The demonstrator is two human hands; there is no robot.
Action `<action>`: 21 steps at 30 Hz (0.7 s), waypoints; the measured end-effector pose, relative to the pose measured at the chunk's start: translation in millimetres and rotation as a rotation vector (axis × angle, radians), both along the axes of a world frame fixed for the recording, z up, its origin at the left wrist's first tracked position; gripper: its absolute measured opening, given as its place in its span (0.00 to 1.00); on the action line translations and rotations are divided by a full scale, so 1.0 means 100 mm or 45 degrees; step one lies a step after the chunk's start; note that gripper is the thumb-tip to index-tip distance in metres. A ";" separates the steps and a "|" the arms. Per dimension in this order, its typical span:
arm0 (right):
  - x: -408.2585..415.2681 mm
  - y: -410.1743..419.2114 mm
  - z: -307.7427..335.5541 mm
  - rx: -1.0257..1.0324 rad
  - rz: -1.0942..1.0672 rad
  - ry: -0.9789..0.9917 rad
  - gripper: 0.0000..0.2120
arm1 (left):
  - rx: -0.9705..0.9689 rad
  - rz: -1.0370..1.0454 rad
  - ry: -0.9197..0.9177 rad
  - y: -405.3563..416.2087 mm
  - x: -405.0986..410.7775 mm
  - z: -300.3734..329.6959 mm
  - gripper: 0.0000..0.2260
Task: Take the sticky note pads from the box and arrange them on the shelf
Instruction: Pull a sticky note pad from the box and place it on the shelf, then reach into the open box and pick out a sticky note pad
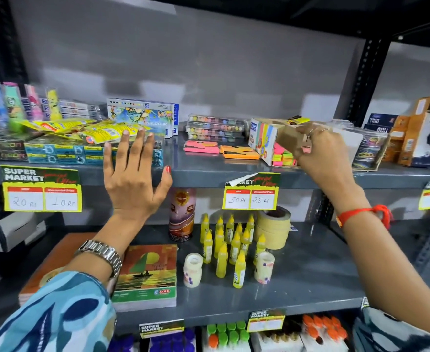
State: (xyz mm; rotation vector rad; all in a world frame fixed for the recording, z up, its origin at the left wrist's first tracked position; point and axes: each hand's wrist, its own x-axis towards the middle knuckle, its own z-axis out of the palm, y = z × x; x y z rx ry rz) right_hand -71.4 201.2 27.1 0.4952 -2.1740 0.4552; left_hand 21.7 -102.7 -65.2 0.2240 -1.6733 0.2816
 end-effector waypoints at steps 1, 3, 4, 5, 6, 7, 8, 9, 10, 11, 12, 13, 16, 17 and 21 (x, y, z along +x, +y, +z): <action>-0.04 0.02 -0.05 0.015 -0.015 -0.056 0.14 | 0.002 -0.001 0.000 0.00 0.00 0.00 0.26; -0.07 0.05 -0.11 0.029 -0.015 -0.158 0.16 | 0.008 -0.004 -0.004 0.00 0.01 0.00 0.26; -0.06 0.05 -0.11 0.026 -0.007 -0.181 0.17 | 0.011 -0.005 -0.009 0.00 0.02 0.00 0.26; -0.06 0.06 -0.10 0.007 0.018 -0.182 0.18 | 0.014 -0.005 -0.015 0.00 0.02 0.00 0.26; -0.03 0.06 -0.09 -0.039 0.064 -0.181 0.19 | 0.015 -0.006 -0.022 0.00 0.03 0.01 0.26; -0.02 0.07 -0.09 -0.106 0.134 -0.181 0.19 | 0.015 -0.007 -0.030 0.00 0.03 0.01 0.26; 0.00 0.09 -0.09 -0.158 0.178 -0.186 0.20 | 0.014 -0.005 -0.033 0.00 0.04 0.01 0.26; -0.01 0.12 -0.09 -0.165 0.183 -0.198 0.21 | 0.011 -0.004 -0.034 0.00 0.04 0.01 0.26; -0.01 0.15 -0.10 -0.126 0.131 -0.226 0.22 | 0.008 -0.005 -0.032 0.00 0.04 0.01 0.25; -0.03 0.19 -0.12 -0.054 0.058 -0.254 0.22 | 0.008 -0.007 -0.032 0.00 0.04 0.01 0.25; -0.03 0.22 -0.13 0.023 -0.019 -0.272 0.21 | 0.011 -0.010 -0.033 0.00 0.04 0.01 0.25; -0.05 0.25 -0.14 0.089 -0.077 -0.261 0.20 | 0.014 -0.014 -0.034 0.01 0.03 0.01 0.25; -0.04 0.29 -0.12 0.177 -0.167 -0.192 0.16 | 0.020 -0.019 -0.034 0.01 0.04 0.01 0.26; -0.04 0.31 -0.11 0.179 -0.183 -0.174 0.15 | 0.021 -0.020 -0.035 0.01 0.04 0.01 0.26; -0.01 0.32 -0.01 0.083 -0.194 0.013 0.10 | 0.022 -0.013 -0.042 0.00 0.04 0.02 0.26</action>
